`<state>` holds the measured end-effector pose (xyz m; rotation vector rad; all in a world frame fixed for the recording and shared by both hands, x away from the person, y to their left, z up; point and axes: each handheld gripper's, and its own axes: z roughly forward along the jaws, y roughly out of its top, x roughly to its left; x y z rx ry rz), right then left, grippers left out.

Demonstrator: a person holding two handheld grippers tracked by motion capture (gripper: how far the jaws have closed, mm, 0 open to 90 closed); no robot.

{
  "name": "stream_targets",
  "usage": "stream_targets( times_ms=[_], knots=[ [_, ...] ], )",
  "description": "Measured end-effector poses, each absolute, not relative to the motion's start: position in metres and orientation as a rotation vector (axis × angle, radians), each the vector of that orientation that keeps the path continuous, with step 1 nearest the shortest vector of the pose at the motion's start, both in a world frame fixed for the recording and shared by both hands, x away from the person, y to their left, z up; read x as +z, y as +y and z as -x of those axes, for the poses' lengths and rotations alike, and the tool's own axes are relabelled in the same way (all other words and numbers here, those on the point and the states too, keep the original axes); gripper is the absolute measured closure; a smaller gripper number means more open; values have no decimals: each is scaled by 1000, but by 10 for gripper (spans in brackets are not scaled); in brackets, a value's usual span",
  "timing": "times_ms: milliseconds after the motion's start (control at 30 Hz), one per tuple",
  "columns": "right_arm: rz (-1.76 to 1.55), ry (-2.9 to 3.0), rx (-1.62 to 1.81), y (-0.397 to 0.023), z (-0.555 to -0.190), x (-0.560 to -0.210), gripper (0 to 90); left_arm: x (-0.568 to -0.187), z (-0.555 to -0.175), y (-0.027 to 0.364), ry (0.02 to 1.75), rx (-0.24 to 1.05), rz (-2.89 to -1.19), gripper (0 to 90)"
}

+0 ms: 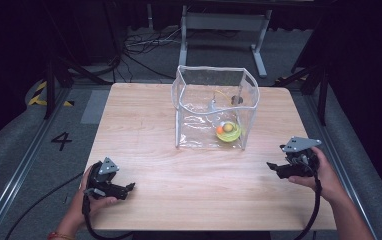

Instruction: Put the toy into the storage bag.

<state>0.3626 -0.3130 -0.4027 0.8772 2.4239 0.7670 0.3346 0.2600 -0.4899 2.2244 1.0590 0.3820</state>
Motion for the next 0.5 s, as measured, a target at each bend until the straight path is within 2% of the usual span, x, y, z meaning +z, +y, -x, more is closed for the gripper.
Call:
stream_targets(
  times_ms=[500],
  knots=[
    [-937, 2397, 843, -347, -339, -455, 242, -490, -335, 260, 1064, 382, -2223, 4]
  ],
)
